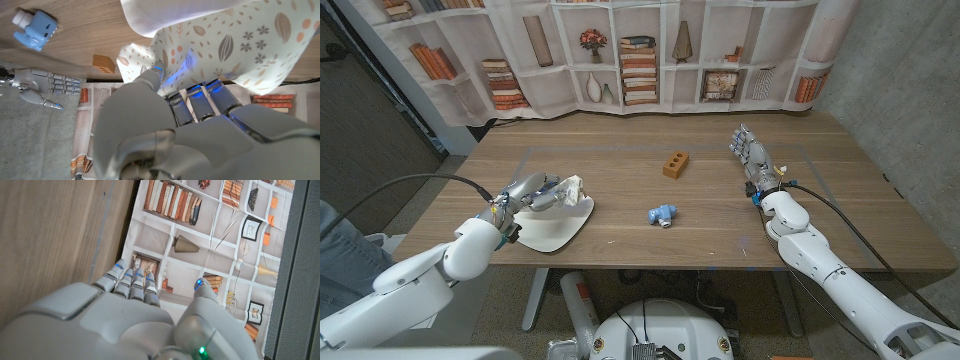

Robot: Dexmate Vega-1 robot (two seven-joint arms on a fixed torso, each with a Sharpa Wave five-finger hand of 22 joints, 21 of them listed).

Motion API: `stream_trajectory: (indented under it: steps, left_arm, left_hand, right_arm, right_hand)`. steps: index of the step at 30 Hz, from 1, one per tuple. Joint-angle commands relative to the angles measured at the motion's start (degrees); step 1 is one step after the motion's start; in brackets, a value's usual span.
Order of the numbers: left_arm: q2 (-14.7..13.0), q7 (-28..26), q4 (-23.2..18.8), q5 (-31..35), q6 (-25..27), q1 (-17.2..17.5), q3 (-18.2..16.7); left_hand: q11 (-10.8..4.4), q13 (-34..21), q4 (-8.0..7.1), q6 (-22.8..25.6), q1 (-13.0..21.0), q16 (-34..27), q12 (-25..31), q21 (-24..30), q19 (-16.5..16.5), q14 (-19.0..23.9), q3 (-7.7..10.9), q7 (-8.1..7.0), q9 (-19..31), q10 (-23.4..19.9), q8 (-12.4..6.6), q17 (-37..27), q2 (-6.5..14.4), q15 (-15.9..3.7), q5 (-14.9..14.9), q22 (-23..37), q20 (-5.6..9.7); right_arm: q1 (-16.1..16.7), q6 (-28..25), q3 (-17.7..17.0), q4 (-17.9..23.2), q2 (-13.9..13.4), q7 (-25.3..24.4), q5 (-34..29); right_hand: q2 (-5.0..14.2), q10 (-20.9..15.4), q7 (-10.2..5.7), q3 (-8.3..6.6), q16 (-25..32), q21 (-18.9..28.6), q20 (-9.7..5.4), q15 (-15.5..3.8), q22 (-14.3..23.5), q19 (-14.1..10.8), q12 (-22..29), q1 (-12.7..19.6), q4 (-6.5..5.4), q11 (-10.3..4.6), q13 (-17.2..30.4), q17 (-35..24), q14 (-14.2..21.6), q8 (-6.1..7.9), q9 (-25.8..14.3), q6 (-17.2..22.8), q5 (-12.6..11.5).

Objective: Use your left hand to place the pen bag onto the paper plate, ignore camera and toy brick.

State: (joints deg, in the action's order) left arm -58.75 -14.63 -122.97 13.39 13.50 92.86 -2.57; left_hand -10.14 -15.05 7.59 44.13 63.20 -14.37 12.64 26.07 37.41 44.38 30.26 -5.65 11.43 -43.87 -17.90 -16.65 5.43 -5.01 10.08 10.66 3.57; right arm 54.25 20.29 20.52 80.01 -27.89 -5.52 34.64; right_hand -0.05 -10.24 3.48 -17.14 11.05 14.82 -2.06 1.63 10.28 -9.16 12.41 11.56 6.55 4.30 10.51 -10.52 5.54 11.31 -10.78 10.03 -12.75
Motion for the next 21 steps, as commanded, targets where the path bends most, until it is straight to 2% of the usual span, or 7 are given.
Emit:
stream_trajectory:
  steps: [1,13,21]
  left_arm:
    - [2.04,0.11,-0.44,3.4,1.31,0.64,-0.15]
    - [3.41,0.07,1.16,3.19,0.12,-0.75,1.61]
    - [2.92,0.23,1.17,3.29,0.62,-1.38,2.77]
  left_hand:
    - [-0.14,-0.21,0.24,0.52,0.25,0.19,-0.3,0.41,-0.3,0.25,0.0,0.02,0.13,-0.56,-0.07,-0.26,-0.53,-7.0,-0.17,0.19,1.29]
    - [-0.22,-0.31,0.22,0.49,0.22,0.26,-0.34,0.48,-0.46,0.25,-0.05,0.12,0.13,-0.58,0.0,-0.37,-0.68,-7.06,-0.17,0.2,1.27]
    - [-0.35,-0.37,0.2,0.58,0.24,0.32,-0.39,0.53,-0.58,0.2,-0.05,0.06,0.13,-0.54,0.01,-0.45,-0.7,-6.98,-0.16,0.21,1.14]
  right_arm:
    - [0.76,-0.27,-0.42,0.54,-0.54,0.12,0.53]
    - [1.25,-0.12,-0.59,0.62,-0.58,0.14,0.77]
    - [1.2,0.02,-0.4,0.05,-0.26,0.44,0.96]
  right_hand:
    - [0.71,-0.52,0.19,0.33,-0.11,-0.1,-1.64,-0.22,0.09,-0.69,-0.05,0.2,-0.01,0.14,0.2,-0.14,0.57,0.0,-0.09,0.65,0.12]
    - [0.73,-0.55,0.19,0.38,-0.13,-0.27,-1.65,-0.36,0.1,-0.83,-0.06,0.19,-0.01,0.07,0.2,-0.13,0.61,0.01,-0.09,0.71,0.11]
    - [0.74,-0.53,0.15,0.43,-0.13,-0.4,-1.65,-0.28,0.1,-0.87,-0.08,0.16,-0.02,0.1,0.2,-0.14,0.64,0.0,-0.09,0.69,0.12]
